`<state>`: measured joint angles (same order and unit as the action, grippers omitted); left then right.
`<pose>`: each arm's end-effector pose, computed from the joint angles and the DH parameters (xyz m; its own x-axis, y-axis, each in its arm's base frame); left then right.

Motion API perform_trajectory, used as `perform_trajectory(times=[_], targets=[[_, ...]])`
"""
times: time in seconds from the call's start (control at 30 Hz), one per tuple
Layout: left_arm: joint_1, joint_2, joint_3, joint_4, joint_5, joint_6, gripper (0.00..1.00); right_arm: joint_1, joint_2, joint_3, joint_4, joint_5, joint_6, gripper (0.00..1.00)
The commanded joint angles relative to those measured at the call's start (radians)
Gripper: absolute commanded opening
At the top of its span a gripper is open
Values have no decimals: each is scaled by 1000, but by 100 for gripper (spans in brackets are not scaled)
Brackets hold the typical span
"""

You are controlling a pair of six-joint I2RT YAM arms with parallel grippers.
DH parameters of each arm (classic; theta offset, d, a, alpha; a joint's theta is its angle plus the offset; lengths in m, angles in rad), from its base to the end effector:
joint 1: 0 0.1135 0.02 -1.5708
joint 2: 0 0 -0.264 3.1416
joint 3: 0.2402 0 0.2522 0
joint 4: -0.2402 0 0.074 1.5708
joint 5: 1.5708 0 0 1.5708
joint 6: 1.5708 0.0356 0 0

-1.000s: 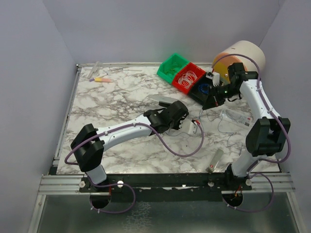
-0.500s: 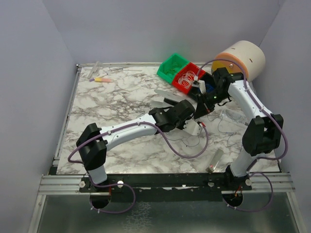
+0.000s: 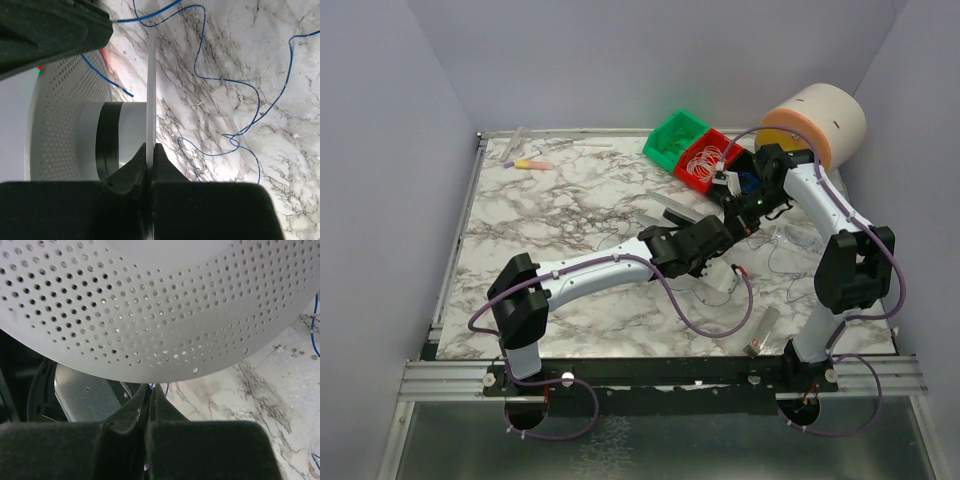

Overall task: Wrap the cables
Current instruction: Place the cable reel at the center of the board.

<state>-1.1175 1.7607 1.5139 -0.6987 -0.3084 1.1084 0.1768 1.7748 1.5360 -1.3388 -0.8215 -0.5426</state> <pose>0.1784 -0.3416 0.2836 0.5386 0.8416 -0.0409 0.6652 -0.3950 0.6337 0.3154 0.0828 0.2741 -0.7837 -0.4973 -0.3722 -0.6067 0.4841 0.6305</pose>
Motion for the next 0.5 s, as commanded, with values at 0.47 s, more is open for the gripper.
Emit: perform_trajectory(times=[0.47], targets=[[-44,35,66,-18,-53,21,0,74,63,26,-74,44,-25,1]])
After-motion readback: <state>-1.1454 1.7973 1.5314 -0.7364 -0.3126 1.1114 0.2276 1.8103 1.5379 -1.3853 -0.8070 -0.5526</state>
